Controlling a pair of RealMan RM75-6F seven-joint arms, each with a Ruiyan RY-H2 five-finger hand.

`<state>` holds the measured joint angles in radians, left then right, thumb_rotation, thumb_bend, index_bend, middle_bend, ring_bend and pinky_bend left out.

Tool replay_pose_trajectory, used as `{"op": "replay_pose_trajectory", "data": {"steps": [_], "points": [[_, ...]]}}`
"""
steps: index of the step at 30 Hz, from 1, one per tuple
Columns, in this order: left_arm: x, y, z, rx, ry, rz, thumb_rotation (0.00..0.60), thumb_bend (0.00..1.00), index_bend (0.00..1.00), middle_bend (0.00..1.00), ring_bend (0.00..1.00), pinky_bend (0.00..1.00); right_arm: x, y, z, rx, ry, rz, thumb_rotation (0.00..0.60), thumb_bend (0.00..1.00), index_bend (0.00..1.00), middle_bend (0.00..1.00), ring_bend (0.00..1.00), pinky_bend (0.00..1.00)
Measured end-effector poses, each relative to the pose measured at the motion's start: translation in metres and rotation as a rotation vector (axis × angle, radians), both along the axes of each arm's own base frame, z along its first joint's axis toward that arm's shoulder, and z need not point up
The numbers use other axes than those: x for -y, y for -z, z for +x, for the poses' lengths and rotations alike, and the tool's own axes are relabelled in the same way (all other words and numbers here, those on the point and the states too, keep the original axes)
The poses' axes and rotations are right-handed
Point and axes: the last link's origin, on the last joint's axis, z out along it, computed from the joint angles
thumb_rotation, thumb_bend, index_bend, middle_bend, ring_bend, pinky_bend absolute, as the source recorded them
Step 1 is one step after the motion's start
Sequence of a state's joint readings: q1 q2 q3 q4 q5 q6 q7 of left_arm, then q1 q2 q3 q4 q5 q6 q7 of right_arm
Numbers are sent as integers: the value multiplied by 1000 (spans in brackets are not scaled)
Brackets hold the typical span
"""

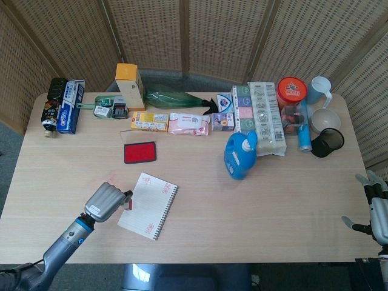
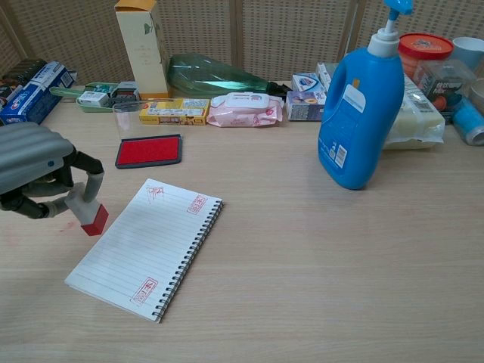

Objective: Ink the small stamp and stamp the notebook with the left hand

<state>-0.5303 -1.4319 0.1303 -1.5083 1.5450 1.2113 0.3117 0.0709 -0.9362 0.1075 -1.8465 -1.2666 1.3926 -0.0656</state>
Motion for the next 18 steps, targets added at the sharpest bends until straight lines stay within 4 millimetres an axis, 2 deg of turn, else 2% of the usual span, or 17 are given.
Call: {"op": "replay_pose_trajectory", "data": {"steps": [7,18], "points": [[20,-1,-14,-28,1,-23,600,400,589,1000,1000,1000,0,2,1,-6,-2,4,600,69,117,30,0,0],[30,6,-24,-74,-11,-39,600,399,590,1000,1000,1000,-1,2,2,-4,-6,4,600,69,117,30,0,0]]}}
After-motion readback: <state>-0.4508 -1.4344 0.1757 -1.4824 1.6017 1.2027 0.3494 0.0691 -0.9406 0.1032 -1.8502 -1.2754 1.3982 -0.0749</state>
